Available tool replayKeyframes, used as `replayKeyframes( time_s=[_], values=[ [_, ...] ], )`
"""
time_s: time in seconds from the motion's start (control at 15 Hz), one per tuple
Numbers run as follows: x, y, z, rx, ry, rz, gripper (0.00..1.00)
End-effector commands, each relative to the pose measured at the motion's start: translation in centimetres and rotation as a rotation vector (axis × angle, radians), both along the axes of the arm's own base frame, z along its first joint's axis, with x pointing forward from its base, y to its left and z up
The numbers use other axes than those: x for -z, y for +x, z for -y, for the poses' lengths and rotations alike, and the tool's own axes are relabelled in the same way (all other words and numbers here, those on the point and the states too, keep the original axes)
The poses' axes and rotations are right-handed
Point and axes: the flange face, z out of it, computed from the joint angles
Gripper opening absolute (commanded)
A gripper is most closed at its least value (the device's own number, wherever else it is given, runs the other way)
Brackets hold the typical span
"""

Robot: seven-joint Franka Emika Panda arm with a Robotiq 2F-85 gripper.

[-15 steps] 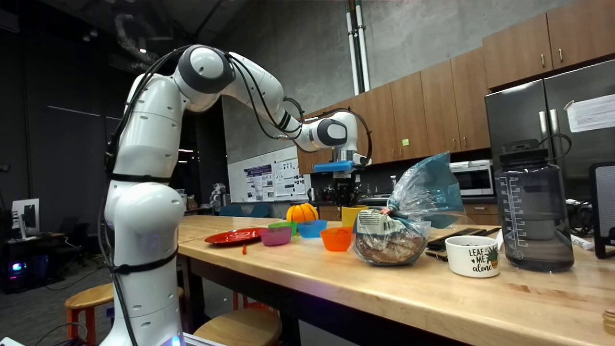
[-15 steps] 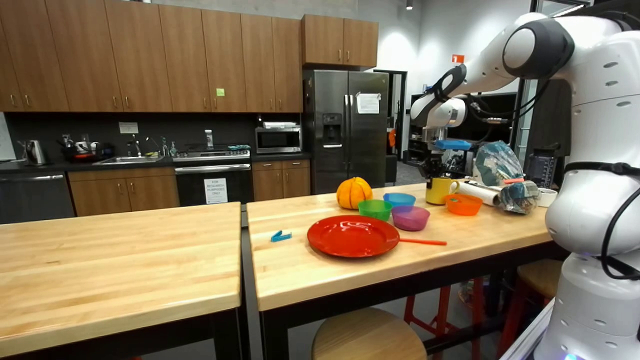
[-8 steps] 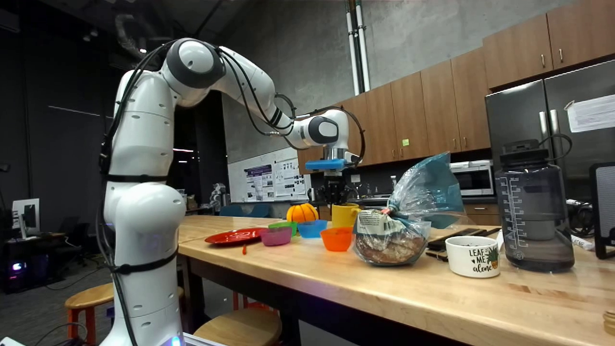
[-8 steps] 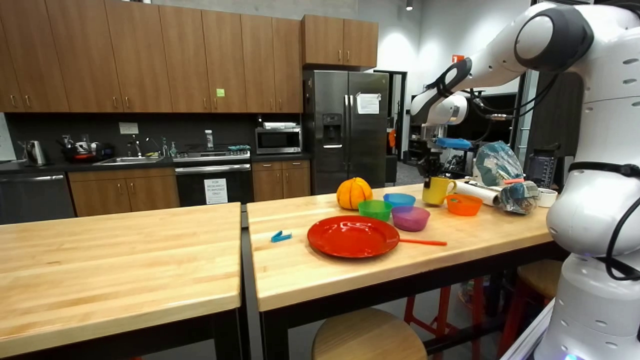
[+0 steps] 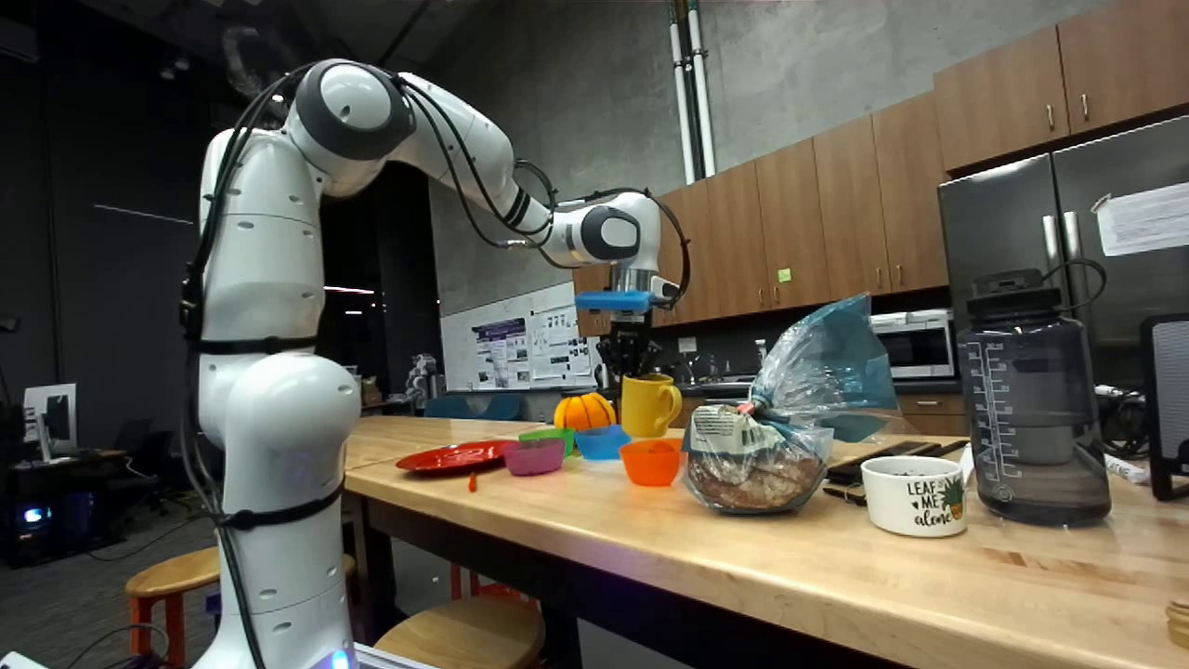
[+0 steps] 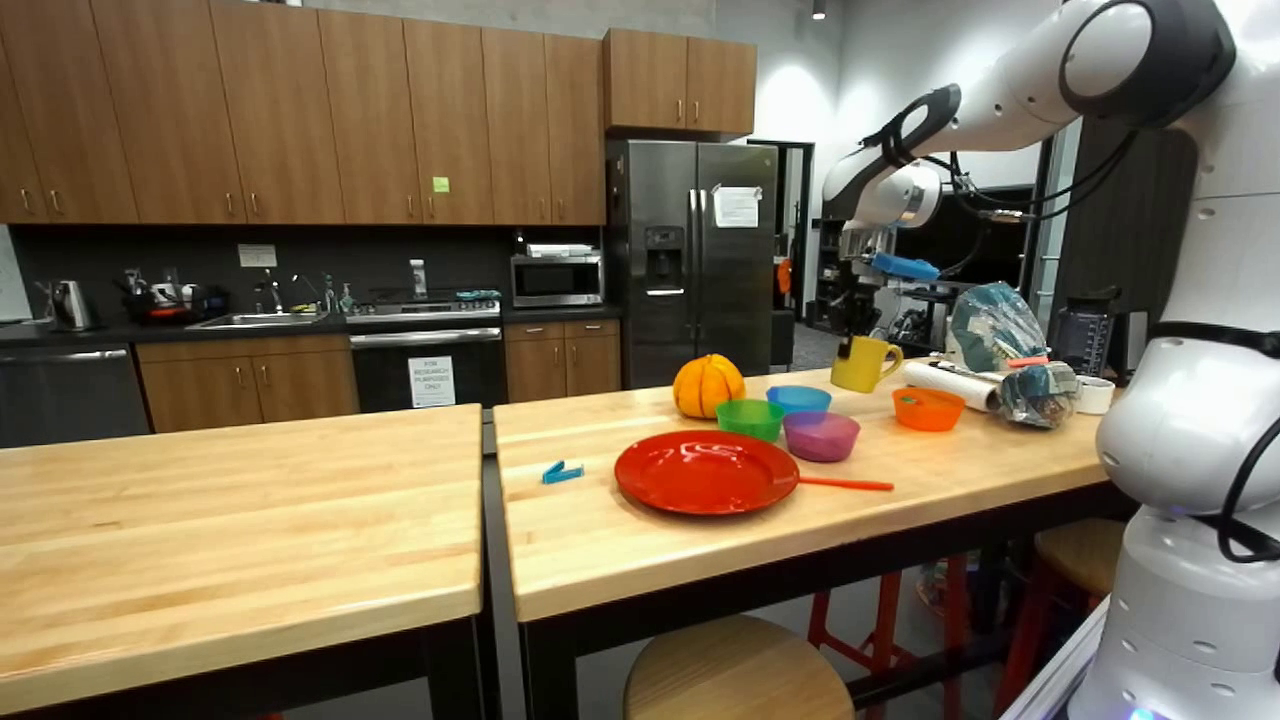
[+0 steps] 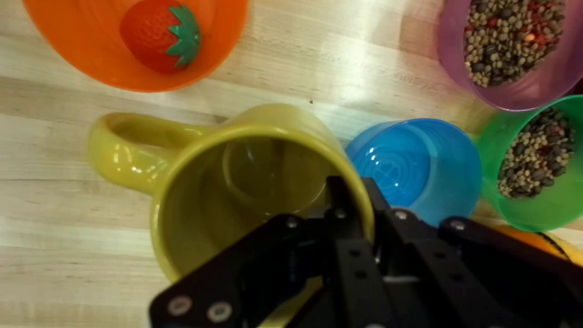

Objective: Move the yellow cup to the left

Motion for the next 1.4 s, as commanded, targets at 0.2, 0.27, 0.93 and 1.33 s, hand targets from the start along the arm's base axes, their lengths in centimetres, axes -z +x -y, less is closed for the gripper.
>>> replayKeyframes(
  time_s=[0.2, 0.27, 0.93, 1.33],
  values=[
    [-5.1, -1.7, -3.5, -0.092, 0.049, 0.048, 0.03],
    [-5.6, -1.9, -4.1, -0.107, 0.053, 0.051, 0.03],
    [-8.6, -2.5, -12.1, -0.281, 0.054, 0.083, 0.03],
    [-8.3, -2.6, -18.4, -0.400, 0.050, 0.082, 0.03]
  ],
)
